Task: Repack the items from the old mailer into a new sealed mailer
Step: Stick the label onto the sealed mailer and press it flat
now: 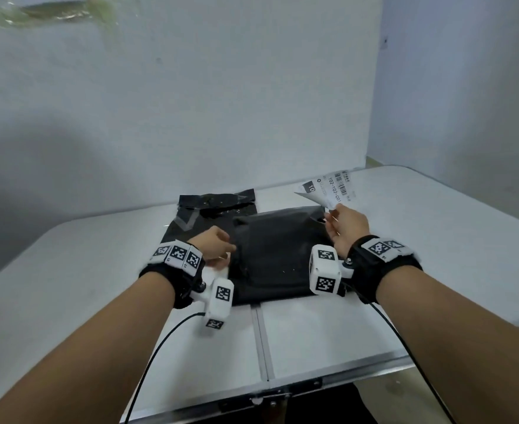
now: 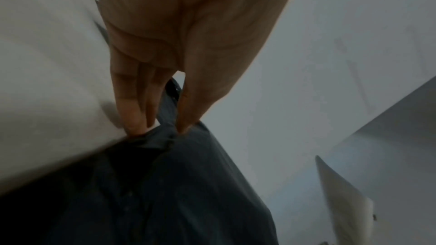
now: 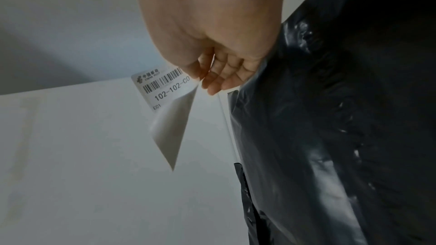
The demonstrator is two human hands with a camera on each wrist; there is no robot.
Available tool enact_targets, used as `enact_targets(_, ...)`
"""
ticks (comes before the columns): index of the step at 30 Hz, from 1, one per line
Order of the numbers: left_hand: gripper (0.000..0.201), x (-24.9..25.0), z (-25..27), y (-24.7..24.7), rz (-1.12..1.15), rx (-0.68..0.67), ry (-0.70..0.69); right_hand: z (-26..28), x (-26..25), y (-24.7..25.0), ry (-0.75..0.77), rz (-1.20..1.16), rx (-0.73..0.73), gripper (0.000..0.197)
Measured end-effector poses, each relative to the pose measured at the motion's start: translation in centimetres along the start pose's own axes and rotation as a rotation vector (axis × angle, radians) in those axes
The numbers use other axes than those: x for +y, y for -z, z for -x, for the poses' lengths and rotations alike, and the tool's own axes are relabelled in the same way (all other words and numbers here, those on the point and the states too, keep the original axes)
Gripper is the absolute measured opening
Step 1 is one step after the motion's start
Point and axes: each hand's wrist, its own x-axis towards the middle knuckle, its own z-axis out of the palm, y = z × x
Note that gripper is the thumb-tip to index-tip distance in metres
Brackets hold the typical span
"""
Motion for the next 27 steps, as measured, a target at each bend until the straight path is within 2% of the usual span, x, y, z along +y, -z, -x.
enact_targets(3, 0.019, -0.4, 0.2, -1.0, 0.028, -0.025, -0.053, 0.0, 0.2, 0.5, -0.037, -0.013, 0.013, 0.015)
enact_targets(8, 0.021, 0.9, 2.9, -1.5, 0.128, -0.115, -0.218, 0.3, -0.9, 1.0, -0.068, -0.048, -0.004, 0.020)
enact_targets(11, 0.017, 1.7, 5.7, -2.9, 0.121, -0.315, -0.277, 1.0, -2.5, 1.1, -0.056, -0.050, 0.007, 0.023)
enact_targets(13, 0.017, 2.2, 7.2, -3.8, 0.013, -0.491, -0.284, 1.3, -3.2, 1.0, -0.044, -0.043, 0.016, 0.024)
enact_targets(14, 0.016, 2.4, 7.6, -4.0, -0.037, -0.532, -0.286, 1.5, -3.4, 1.0, -0.041, -0.043, 0.020, 0.024)
enact_targets(15, 0.014, 2.7, 7.7, -4.0, -0.065, -0.518, -0.295, 1.6, -3.5, 1.0, -0.040, -0.042, 0.021, 0.024)
enact_targets(16, 0.012, 3.0, 7.4, -3.9, -0.076, -0.441, -0.322, 1.6, -3.5, 1.1, -0.040, -0.041, 0.022, 0.023)
enact_targets(19, 0.016, 3.7, 5.7, -3.2, -0.235, -0.020, -0.493, 1.5, -3.2, 1.4, -0.039, -0.032, 0.015, 0.020)
enact_targets(20, 0.020, 3.9, 5.3, -3.1, -0.356, 0.090, -0.560, 1.4, -3.0, 1.5, -0.038, -0.025, 0.012, 0.020)
enact_targets(21, 0.025, 4.1, 5.1, -3.3, -0.462, 0.135, -0.614, 1.3, -2.9, 1.5, -0.039, -0.012, 0.010, 0.020)
enact_targets(22, 0.031, 4.3, 4.8, -3.8, -0.539, 0.118, -0.645, 1.2, -2.7, 1.5, -0.041, 0.002, 0.008, 0.020)
enact_targets(24, 0.045, 4.4, 4.0, -5.1, -0.671, -0.020, -0.626, 1.1, -2.5, 1.5, -0.044, 0.029, -0.004, 0.020)
enact_targets(26, 0.054, 4.1, 3.0, -6.6, -0.773, -0.153, -0.507, 1.0, -2.2, 1.5, -0.048, 0.055, -0.021, 0.020)
enact_targets(27, 0.056, 3.8, 2.6, -7.3, -0.821, -0.173, -0.447, 0.9, -2.1, 1.5, -0.049, 0.070, -0.029, 0.019)
